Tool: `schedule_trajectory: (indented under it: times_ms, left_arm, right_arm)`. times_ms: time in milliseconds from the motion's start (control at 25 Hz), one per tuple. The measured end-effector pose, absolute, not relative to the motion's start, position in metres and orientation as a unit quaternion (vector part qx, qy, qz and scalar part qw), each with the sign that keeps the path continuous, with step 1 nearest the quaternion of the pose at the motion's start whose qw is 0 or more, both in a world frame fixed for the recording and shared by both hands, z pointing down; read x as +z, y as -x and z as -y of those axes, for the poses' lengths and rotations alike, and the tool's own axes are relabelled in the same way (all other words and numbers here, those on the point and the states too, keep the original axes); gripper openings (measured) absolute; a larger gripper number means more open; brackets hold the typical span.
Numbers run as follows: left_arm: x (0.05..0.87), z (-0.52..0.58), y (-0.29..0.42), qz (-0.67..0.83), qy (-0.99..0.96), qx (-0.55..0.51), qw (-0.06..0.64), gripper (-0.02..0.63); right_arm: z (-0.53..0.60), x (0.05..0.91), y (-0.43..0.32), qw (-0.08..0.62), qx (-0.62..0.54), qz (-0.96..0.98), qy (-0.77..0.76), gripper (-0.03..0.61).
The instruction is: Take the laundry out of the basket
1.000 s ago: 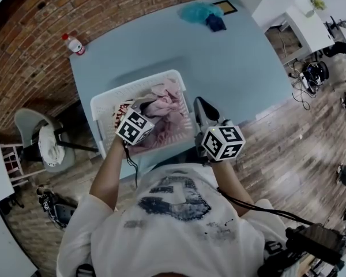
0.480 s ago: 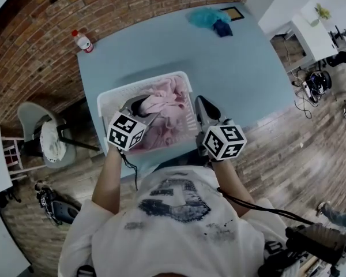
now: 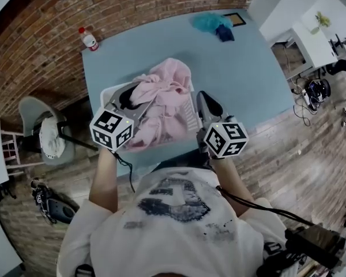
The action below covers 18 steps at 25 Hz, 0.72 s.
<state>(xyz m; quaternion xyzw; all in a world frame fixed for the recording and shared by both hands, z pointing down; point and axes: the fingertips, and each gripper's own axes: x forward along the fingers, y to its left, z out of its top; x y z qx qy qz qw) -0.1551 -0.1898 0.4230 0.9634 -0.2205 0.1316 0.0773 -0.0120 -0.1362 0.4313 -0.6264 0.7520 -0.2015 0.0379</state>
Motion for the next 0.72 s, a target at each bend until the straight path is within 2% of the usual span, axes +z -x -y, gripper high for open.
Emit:
schedule_trajectory:
  times_ms: [160, 360, 720]
  left_arm:
    - [0.389, 0.195, 0.159, 0.242, -0.962, 0.113, 0.061, 0.183]
    - [0.335, 0.199, 0.152, 0.255, -0.961, 0.112, 0.007, 0.181]
    - [0.283, 0.208, 0.104, 0.271, -0.956, 0.105, -0.051, 0.183]
  right_arm:
    - [0.139, 0.416, 0.007, 0.048, -0.188, -0.762, 0.618, -0.003]
    - [0.139, 0.398, -0.010, 0.061, -0.172, -0.770, 0.611, -0.003]
    - [0.137, 0.361, -0.057, 0.074, -0.135, -0.774, 0.614, -0.003]
